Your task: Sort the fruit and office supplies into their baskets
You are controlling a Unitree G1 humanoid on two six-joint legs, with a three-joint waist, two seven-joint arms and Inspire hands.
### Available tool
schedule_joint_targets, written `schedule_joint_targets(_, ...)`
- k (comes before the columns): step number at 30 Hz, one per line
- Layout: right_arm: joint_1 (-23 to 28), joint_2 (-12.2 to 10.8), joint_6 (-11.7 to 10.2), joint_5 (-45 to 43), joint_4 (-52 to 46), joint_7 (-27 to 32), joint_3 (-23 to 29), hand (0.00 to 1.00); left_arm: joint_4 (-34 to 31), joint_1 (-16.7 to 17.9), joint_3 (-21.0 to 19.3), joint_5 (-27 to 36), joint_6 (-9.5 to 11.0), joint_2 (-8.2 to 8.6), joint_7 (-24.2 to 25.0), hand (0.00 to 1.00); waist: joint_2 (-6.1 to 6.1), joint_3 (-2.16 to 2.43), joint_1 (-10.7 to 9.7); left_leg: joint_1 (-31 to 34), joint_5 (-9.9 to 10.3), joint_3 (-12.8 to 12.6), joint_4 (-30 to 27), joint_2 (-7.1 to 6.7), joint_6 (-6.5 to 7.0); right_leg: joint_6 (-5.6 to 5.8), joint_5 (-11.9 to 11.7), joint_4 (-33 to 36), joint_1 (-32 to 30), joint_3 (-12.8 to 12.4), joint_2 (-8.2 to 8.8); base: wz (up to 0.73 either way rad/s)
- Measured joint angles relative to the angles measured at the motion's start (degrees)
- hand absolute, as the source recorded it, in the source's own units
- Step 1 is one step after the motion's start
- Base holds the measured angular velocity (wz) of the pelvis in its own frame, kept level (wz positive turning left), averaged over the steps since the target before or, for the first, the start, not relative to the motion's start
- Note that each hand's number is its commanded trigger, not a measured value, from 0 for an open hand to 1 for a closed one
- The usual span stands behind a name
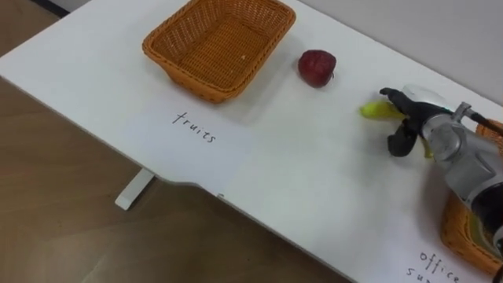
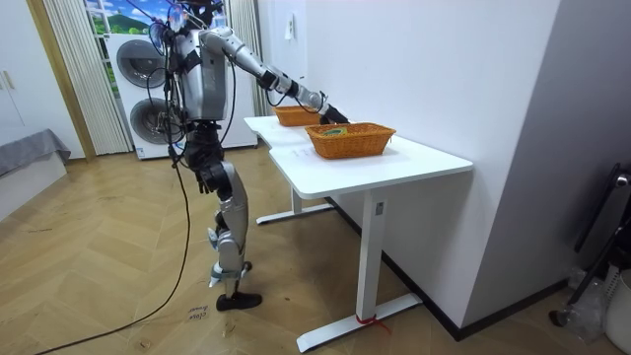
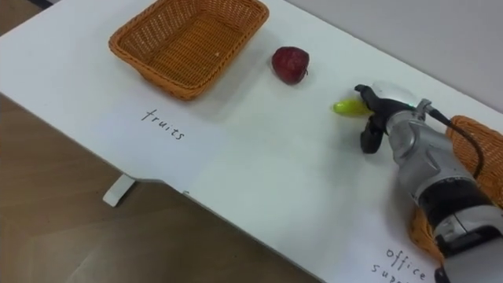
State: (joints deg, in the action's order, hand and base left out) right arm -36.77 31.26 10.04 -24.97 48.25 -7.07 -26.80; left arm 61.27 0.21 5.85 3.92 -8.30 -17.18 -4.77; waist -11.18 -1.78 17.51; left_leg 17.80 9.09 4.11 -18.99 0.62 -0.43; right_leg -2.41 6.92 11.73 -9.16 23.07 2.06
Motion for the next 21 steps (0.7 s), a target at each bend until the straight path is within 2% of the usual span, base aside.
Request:
schedule_joint_targets(5,0.0,0.1,0.0,0.0,0.4,0.1,0.1,0.00,-0.1,0.3,0.0,0.0,0.0,0.00,0.0,0.00,0.08,-0.04,0.2,0.8,-0.7,-0.1,-0.3,0.14,-0.36,-0.14,0.0,-0.8,-0.7,-0.2,-0.03,0.01)
schedule_joint_targets(6,0.0,0.1,0.0,0.0,0.4,0.1,0.2,0.18,-0.1,0.3,0.0,0.0,0.0,-0.02,0.0,0.00,0.08,-0.04,0.2,0.8,-0.8,0.0,-0.3,0.17,-0.29,-0.12,-0.1,-1.0,-0.7,-0.2,-0.07,0.00)
schedule_joint_targets(7,0.0,0.1,0.0,0.0,0.4,0.1,0.5,0.54,-0.1,0.3,0.0,0.0,0.0,-0.02,0.0,0.00,0.08,-0.04,0.2,1.0,-1.0,0.0,-0.3,0.18,-0.14,-0.13,-0.1,-1.0,-0.8,-0.2,-0.08,0.00)
schedule_joint_targets(8,0.0,0.1,0.0,0.0,0.5,0.1,0.6,0.70,-0.1,0.4,0.1,0.0,0.0,-0.02,0.0,0.00,0.08,-0.04,0.2,1.0,-1.0,0.0,-0.3,0.18,-0.11,-0.13,-0.1,-1.0,-0.8,-0.2,-0.08,0.00)
schedule_joint_targets(9,0.0,0.1,-0.1,0.0,0.5,0.1,0.6,1.00,-0.1,0.5,0.1,0.0,0.1,-0.02,0.0,0.00,0.08,-0.04,0.2,1.0,-1.0,0.0,-0.2,0.18,-0.11,-0.13,-0.1,-1.0,-0.8,-0.2,-0.08,0.00)
schedule_joint_targets(21,-0.8,1.5,-0.6,-0.4,0.5,2.9,1.6,1.00,-0.1,0.9,0.1,1.1,1.8,-0.05,0.0,0.00,0.25,-0.17,0.2,0.7,-1.0,0.1,0.2,0.07,-0.06,-0.07,-0.2,-1.1,-0.3,0.2,-0.32,0.01)
